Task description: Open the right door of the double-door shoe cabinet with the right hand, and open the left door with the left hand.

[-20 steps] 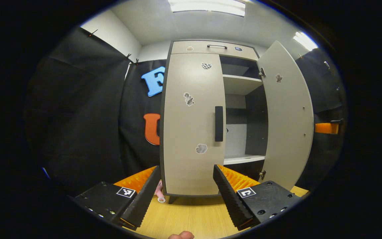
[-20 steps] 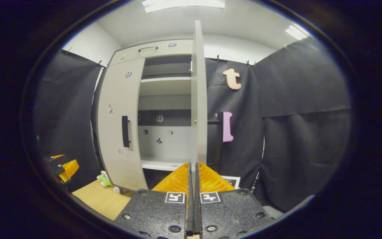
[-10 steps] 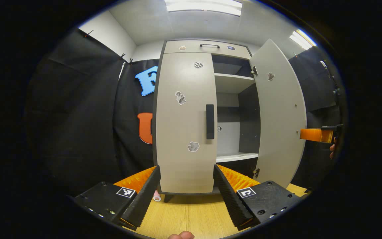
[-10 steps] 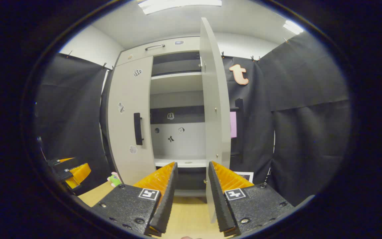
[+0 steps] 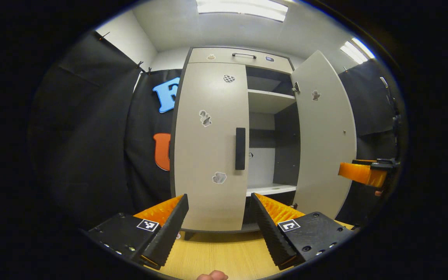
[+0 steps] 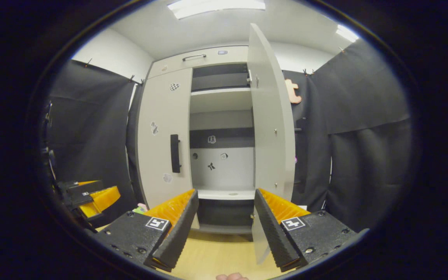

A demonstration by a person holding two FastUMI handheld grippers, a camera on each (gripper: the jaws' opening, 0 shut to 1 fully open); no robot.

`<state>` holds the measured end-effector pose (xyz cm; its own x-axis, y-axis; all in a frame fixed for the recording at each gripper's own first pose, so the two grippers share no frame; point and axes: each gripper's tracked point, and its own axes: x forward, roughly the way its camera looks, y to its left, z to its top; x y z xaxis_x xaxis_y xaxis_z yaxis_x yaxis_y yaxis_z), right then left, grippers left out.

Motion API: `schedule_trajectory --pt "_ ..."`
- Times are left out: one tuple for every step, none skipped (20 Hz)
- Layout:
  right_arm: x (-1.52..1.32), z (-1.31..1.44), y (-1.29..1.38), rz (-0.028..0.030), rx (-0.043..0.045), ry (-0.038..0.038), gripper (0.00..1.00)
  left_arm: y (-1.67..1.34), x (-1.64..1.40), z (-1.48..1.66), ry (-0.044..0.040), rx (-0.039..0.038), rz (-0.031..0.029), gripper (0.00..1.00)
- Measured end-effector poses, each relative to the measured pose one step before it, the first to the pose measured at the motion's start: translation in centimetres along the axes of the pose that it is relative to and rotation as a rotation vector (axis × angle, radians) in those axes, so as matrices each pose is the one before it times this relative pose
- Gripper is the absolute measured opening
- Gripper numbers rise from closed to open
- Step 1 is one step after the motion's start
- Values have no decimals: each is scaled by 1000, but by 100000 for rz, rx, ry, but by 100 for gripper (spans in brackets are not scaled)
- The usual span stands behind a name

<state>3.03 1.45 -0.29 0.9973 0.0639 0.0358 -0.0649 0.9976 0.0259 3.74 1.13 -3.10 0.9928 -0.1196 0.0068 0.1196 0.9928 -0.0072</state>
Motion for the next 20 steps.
schedule_trajectory --pt "-43 29 357 541 336 120 90 -323 1241 855 -1003 1170 -1643 95" --pt "-123 -156 358 799 578 361 90 -409 1599 982 -1715 662 -2039 95" --pt "-186 -266 184 337 516 875 90 -363 1768 852 -17 -273 -1635 95" --pt "-153 -255 187 313 744 520 90 -628 1833 359 1561 -1397 -2617 95" --pt "-155 -113 152 265 853 439 90 -521 1861 536 876 -1548 -2200 95" --pt "-96 -252 93 29 530 775 90 -644 1805 564 29 -859 -2096 95" --pt "-137 -177 1 -81 163 721 90 -128 1887 750 -1231 344 -392 95" --pt "-232 -109 -45 -189 -144 351 90 295 1955 552 -1485 1667 1741 95" --pt "-301 39 -95 -457 -306 -69 90 99 1642 63 -640 1599 1199 95" --pt "-174 10 -198 -1021 -19 -131 90 -177 1611 -188 480 1121 -50 95" --pt "-166 -84 -124 -725 397 246 90 -234 1607 -462 1390 327 -750 95" --pt "-133 -231 13 -505 385 669 90 -108 1248 -430 1531 -803 7 95" --pt "-85 -178 -67 -447 227 508 90 -68 1215 -359 1048 -1091 -233 95" --pt "-172 -160 -183 -693 74 172 90 18 957 -412 1000 -1198 691 95" --pt "-232 83 -319 -835 146 -306 90 103 777 -290 929 -1018 888 95" --pt "8 -43 -251 -955 180 -435 90 -109 426 -146 -30 -1303 -150 95" --pt "10 -71 -471 -1449 220 -124 90 -151 261 -78 305 -1141 -355 95" --pt "55 -255 -311 -1251 158 251 90 12 360 -124 719 -932 -167 95" --pt "48 -62 -380 -1171 290 315 90 13 462 -46 499 -697 -166 95" --pt "-7 -65 -209 -694 535 147 90 149 356 -151 964 -605 350 95"
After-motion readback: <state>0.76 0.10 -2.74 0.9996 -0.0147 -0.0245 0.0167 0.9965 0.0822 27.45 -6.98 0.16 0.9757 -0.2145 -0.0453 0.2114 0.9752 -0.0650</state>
